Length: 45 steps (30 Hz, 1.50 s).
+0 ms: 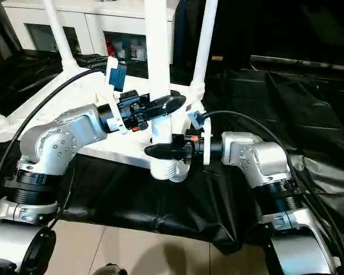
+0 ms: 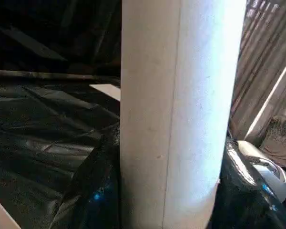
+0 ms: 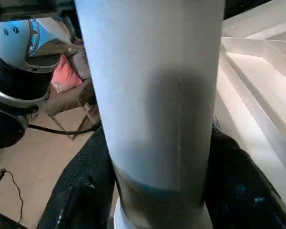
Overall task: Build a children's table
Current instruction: Pick table leg, then move table base
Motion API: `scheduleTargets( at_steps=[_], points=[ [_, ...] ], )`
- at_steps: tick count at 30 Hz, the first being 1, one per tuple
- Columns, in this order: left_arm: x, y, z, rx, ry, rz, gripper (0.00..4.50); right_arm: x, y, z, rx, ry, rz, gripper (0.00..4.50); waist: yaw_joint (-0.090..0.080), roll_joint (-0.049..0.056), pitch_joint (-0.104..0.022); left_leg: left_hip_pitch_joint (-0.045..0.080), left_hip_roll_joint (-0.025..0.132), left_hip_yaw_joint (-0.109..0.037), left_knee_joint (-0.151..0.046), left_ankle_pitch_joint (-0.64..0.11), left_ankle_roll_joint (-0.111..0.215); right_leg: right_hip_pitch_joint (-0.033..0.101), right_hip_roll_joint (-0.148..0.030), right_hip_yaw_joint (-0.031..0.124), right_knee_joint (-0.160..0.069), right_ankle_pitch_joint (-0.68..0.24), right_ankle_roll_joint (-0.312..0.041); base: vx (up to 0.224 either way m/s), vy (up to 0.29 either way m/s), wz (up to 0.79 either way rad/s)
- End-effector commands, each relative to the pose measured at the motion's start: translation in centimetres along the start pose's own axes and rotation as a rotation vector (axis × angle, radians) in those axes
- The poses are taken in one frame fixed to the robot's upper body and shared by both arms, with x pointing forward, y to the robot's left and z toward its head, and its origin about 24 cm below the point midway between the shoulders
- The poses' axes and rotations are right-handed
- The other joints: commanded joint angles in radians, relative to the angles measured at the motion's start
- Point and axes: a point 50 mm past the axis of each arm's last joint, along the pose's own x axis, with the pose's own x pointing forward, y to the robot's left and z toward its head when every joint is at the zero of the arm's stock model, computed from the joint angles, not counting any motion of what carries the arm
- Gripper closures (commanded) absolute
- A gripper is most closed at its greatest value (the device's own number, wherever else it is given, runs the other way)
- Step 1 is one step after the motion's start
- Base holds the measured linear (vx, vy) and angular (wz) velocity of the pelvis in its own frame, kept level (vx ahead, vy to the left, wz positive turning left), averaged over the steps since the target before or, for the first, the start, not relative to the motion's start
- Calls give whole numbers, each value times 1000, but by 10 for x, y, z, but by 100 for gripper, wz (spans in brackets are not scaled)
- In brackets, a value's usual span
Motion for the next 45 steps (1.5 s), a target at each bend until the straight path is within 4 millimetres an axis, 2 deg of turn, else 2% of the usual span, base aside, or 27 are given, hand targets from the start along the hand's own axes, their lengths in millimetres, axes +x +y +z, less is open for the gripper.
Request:
scheduleTargets(
  at_steps=[1,2,4,7,9,10,12,16,19,21,22,23,24,25,26,27,28,29,30,32,34,35,38,39,40,43,45],
  points=[
    [2,-5,2,6,6,-27,206,0,-1,3,-12,-1,-16,246,-1,-19,-86,24,13,3,-69,-115,0,53,-42,32,-59,-89,-228,0,0,0],
    [2,-6,2,-4,9,-36,192,0,-1,3,-16,-6,-19,247,-1,-14,-86,24,13,3,-68,-116,-2,52,-42,32,-58,-90,-230,0,0,0],
    [2,-7,2,-26,-3,-41,186,0,-1,2,-24,-26,-27,248,-2,-15,-86,25,12,3,-69,-120,-2,52,-42,32,-60,-91,-231,0,0,0],
    [2,-5,4,-1,-24,-20,149,0,0,1,-25,-51,-32,253,-2,-15,-87,25,13,2,-69,-122,-3,53,-42,32,-59,-81,-235,0,0,0],
    [2,-1,9,42,-105,28,130,0,0,2,-22,-91,-40,254,2,-14,-87,25,15,2,-69,-123,-2,53,-43,34,-63,-71,-235,0,0,0],
    [2,0,11,49,-126,37,130,0,0,2,-22,-100,-42,254,1,-14,-87,24,14,2,-69,-124,-3,54,-43,33,-62,-67,-237,0,0,0],
    [0,2,23,86,-291,67,117,0,-1,3,-28,-158,-69,255,2,-17,-89,21,14,1,-69,-121,0,59,-47,32,-63,-54,-239,0,0,0],
    [-8,6,38,13,-511,88,117,0,-3,5,-16,-280,-125,255,0,-15,-88,21,13,3,-68,-129,1,56,-47,33,-62,-62,-240,0,0,0],
    [-14,10,42,-28,-593,109,117,-2,-5,5,-9,-350,-175,256,-1,-13,-88,24,13,2,-69,-136,3,54,-43,31,-63,-74,-237,0,0,0],
    [-18,14,42,2,-579,135,117,-6,-9,5,-25,-374,-245,256,-1,-11,-87,26,14,1,-71,-148,0,51,-43,31,-66,-97,-228,0,0,0],
    [-21,19,38,81,-480,176,117,-11,-13,3,-52,-368,-328,256,0,10,-88,27,13,-2,-72,-152,-8,50,-44,31,-64,-103,-222,0,0,0],
    [-21,19,38,81,-480,176,117,-11,-13,3,-52,-368,-328,257,-6,1,-88,30,14,-2,-74,-159,-18,48,-38,31,-68,-111,-190,0,0,0],
    [-23,23,25,211,-296,189,117,-17,-20,-1,-93,-332,-438,257,-6,1,-88,32,13,-2,-76,-162,-23,49,-38,31,-68,-110,-189,0,0,0],
    [-26,27,15,292,-159,188,117,-21,-24,-4,-122,-304,-508,257,-1,4,-88,32,14,-5,-78,-161,-28,45,-40,31,-72,-124,-171,0,0,0],
    [-32,33,-1,388,32,188,117,-27,-27,-8,-165,-258,-587,257,-1,10,-88,34,14,-9,-81,-158,-40,42,-37,31,-74,-152,-135,0,0,0],
    [-37,37,-11,439,149,184,117,-30,-30,-10,-191,-230,-631,257,-8,13,-87,34,11,-5,-80,-160,-59,43,-36,33,-67,-138,-132,0,0,0],
    [-37,37,-11,439,149,184,117,-30,-30,-10,-191,-230,-631,257,-8,12,-86,34,11,-5,-81,-165,-66,43,-36,33,-70,-137,-133,0,0,0],
    [-43,41,-22,492,263,163,117,-35,-31,-10,-186,-240,-659,257,-8,9,-88,31,10,-5,-81,-165,-64,47,-39,34,-70,-120,-141,0,0,0],
    [-51,45,-34,509,365,122,117,-39,-31,-10,-187,-247,-689,257,-12,17,-90,31,10,-4,-80,-168,-68,47,-38,34,-62,-90,-156,0,0,0],
    [-56,45,-43,503,435,66,117,-43,-31,-11,-180,-255,-705,257,-11,13,-90,31,9,-4,-80,-176,-60,48,-40,34,-64,-79,-174,0,0,0],
    [-61,46,-52,497,504,12,117,-46,-31,-12,-181,-261,-721,257,-13,15,-90,32,10,-2,-80,-183,-57,47,-40,35,-62,-63,-195,0,0,0],
    [-65,48,-59,508,573,-24,117,-49,-31,-14,-187,-257,-735,257,-13,20,-88,33,9,-2,-81,-197,-55,45,-39,35,-67,-73,-198,0,0,0],
    [-71,54,-69,537,687,-64,117,-52,-31,-16,-199,-252,-757,257,-16,18,-89,32,11,-1,-81,-208,-56,50,-42,35,-61,-75,-209,0,0,0],
    [-72,58,-73,558,728,-60,117,-52,-31,-17,-203,-251,-766,257,-17,27,-89,35,10,-1,-80,-217,-55,46,-41,35,-65,-80,-212,0,0,0],
    [-73,60,-75,557,741,-57,117,-53,-31,-18,-203,-250,-769,257,-20,22,-88,35,9,-1,-81,-231,-54,49,-40,35,-68,-98,-209,0,0,0],
    [-74,69,-83,579,811,-26,117,-52,-30,-20,-203,-246,-774,257,-20,22,-87,34,9,-2,-82,-235,-54,49,-42,35,-70,-112,-206,0,0,0],
    [-75,70,-85,584,829,-20,117,-52,-30,-21,-203,-243,-773,257,-22,22,-89,31,12,-5,-83,-227,-55,53,-47,34,-65,-99,-217,0,0,0]
  ],
)
